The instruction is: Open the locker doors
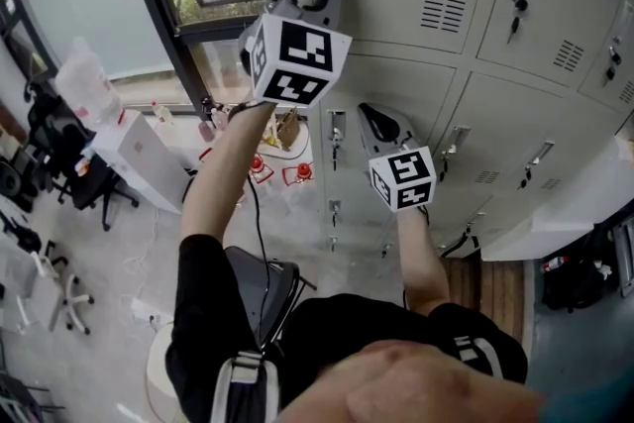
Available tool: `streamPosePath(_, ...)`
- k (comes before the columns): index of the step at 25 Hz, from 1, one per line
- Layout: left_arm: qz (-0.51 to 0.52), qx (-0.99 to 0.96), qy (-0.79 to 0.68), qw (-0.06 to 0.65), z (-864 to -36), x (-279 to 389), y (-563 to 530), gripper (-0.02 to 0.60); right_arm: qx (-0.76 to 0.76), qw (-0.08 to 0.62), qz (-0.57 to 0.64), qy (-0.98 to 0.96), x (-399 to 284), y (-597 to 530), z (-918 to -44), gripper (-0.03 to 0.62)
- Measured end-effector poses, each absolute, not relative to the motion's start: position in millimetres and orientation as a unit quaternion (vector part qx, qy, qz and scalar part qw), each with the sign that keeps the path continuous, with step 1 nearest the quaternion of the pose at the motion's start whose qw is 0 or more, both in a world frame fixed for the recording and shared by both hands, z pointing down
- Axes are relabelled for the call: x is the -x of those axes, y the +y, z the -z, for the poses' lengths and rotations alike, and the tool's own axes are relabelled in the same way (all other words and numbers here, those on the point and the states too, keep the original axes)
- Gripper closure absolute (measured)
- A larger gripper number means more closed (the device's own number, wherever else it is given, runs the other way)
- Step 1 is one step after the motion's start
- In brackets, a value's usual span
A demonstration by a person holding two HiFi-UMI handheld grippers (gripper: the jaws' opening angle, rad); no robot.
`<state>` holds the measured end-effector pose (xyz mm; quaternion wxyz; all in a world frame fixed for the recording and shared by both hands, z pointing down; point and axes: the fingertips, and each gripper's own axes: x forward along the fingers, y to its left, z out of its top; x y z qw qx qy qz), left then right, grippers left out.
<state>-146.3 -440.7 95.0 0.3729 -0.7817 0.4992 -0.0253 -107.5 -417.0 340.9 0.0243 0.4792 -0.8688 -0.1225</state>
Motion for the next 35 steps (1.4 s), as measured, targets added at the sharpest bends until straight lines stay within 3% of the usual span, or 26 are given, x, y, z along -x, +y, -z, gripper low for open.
streamPosePath(9,0.086,0.761,0.489,0.419,-95,144,-442,0.540,-0.474,0.035,0.113,-0.873,106,-425,-352,0.579)
streamPosePath(24,0.285,0.584,0.445,0.616,-107,137,-446,0.552,-0.463,0.034,0.098,-0.880,103,-436,-366,0.579)
streamPosePath(35,0.363,0.455,0.438,0.685,-113,138,-449,0.551,-0.461,0.033,0.095,-0.882,101,-439,-369,0.579)
